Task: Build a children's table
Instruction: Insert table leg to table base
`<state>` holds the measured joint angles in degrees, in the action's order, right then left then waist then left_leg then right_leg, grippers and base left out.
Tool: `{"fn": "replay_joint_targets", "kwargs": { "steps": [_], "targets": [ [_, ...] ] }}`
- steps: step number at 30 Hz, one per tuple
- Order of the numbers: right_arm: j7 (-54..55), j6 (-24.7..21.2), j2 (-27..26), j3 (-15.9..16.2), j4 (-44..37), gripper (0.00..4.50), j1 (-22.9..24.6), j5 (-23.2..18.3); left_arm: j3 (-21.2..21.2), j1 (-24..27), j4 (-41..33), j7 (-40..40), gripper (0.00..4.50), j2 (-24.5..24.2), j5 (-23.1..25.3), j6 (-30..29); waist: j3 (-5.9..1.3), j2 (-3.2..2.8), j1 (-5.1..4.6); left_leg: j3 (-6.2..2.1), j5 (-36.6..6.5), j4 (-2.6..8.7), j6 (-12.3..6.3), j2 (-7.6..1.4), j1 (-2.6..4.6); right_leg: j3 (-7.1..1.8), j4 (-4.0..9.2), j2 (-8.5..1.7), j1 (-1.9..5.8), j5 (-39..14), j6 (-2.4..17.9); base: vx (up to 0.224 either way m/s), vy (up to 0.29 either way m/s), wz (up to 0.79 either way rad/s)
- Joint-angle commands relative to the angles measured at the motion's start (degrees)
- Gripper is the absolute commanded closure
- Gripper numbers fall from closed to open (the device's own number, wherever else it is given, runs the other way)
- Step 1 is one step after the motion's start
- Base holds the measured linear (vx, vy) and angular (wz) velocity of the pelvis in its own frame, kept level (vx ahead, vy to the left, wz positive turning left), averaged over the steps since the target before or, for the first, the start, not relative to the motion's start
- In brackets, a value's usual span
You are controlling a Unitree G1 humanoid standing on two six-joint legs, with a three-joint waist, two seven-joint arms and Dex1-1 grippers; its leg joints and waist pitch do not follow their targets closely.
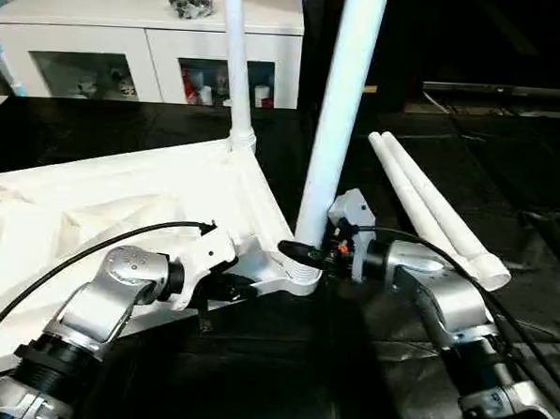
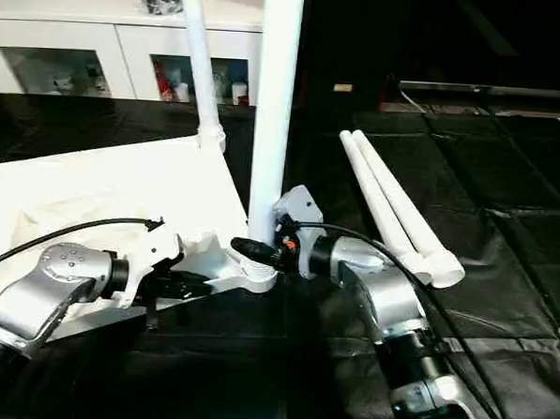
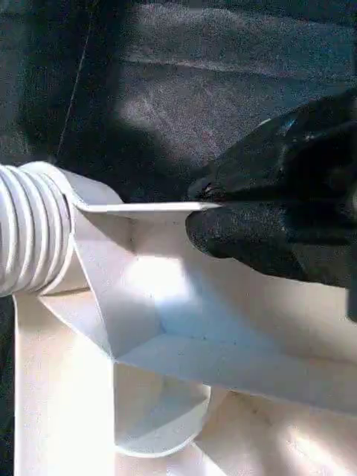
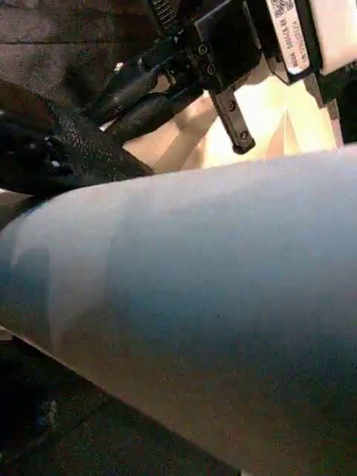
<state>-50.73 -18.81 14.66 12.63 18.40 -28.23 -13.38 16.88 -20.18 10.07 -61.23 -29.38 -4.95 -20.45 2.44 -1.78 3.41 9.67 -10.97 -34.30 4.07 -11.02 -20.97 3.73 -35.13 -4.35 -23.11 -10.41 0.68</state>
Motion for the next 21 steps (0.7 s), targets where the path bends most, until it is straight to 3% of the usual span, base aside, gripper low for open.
{"fn": "replay_joint_targets", "kwargs": {
  "steps": [1,3,8,12,14,15,16,18,20,21],
  "targets": [
    [-1.07,-1.96,-0.32,1.07,1.87,2.56,-0.22,0.45,1.89,0.42,-1.95,-2.73,4.50,-0.44,-0.59,0.39,-3.34,0.21,0.06,-0.35,-10.81,4.27,-1.08,-1.67,0.31,-2.56,3.93,-3.28,2.89,-12.05,11.80,0.000,0.000,0.00],
    [-1.83,-2.64,-0.15,1.60,2.06,2.56,-0.38,0.59,1.97,0.38,-1.91,-2.78,4.50,-0.38,-0.38,0.42,-3.32,0.37,0.06,-0.31,-10.69,4.26,-1.14,-1.68,0.29,-2.60,3.96,-3.33,2.92,-11.89,11.81,0.000,0.000,0.00],
    [-3.40,-4.61,1.04,2.88,1.92,2.56,0.23,0.95,2.12,0.08,-1.79,-2.80,4.50,-0.18,-0.24,0.49,-3.26,0.12,0.20,-0.34,-11.73,4.35,-0.73,-1.74,0.49,-2.64,4.08,-3.33,2.80,-12.93,11.56,0.000,0.000,0.00],
    [-1.67,-5.19,0.24,0.18,2.60,2.56,1.10,-0.82,1.76,-0.32,-1.24,-2.30,4.50,0.26,-0.51,0.61,-3.38,0.02,0.16,-0.39,-12.17,4.39,-0.27,-1.71,0.58,-2.62,4.08,-3.29,2.86,-12.09,11.68,0.000,0.000,0.00],
    [-1.19,-5.57,-0.04,-0.77,2.60,2.56,1.36,-1.43,1.67,-0.35,-1.19,-2.25,4.50,0.32,-0.58,0.57,-3.41,-0.27,0.18,-0.45,-12.57,4.39,-0.10,-1.65,0.55,-2.58,4.02,-3.27,2.92,-11.41,12.00,0.000,0.000,0.00],
    [-0.68,-5.75,-0.31,-1.57,2.50,2.56,1.66,-1.91,1.52,-0.45,-1.06,-2.18,4.50,0.44,-0.70,0.48,-3.43,-0.71,0.25,-0.54,-12.73,4.42,0.06,-1.69,0.54,-2.55,3.96,-3.30,2.93,-11.20,12.10,0.000,0.000,0.00],
    [-0.33,-5.85,-0.48,-2.08,2.43,2.56,1.87,-2.22,1.42,-0.51,-0.97,-2.12,4.50,0.53,-0.78,0.42,-3.39,-0.49,0.13,-0.42,-12.99,4.43,0.03,-1.67,0.58,-2.57,4.17,-3.21,2.87,-11.16,12.08,0.000,0.000,0.00],
    [1.58,-5.94,-1.64,-5.04,1.66,2.56,3.63,-4.18,0.63,-1.14,-0.23,-1.88,4.50,1.14,-1.46,-0.02,-3.39,-1.33,0.19,-0.50,-14.24,4.49,0.52,-1.68,0.76,-2.51,4.19,-3.18,2.76,-10.78,12.38,0.000,0.000,0.00],
    [1.94,-5.39,-2.03,-5.73,1.45,2.56,4.24,-4.61,0.43,-1.37,0.00,-1.84,4.50,1.29,-1.62,-0.14,-3.47,-0.98,0.24,-0.53,-14.97,4.50,0.61,-1.62,0.76,-2.47,4.19,-3.19,2.95,-10.55,12.66,0.000,0.000,0.00],
    [2.47,-5.03,-2.53,-6.57,1.28,2.56,4.92,-5.19,0.26,-1.65,0.30,-1.81,4.50,1.39,-1.70,-0.17,-3.41,-1.62,0.33,-0.65,-15.05,4.56,0.67,-1.56,0.64,-2.41,4.12,-3.27,3.01,-11.06,12.59,0.000,0.000,0.00]
  ]
}}
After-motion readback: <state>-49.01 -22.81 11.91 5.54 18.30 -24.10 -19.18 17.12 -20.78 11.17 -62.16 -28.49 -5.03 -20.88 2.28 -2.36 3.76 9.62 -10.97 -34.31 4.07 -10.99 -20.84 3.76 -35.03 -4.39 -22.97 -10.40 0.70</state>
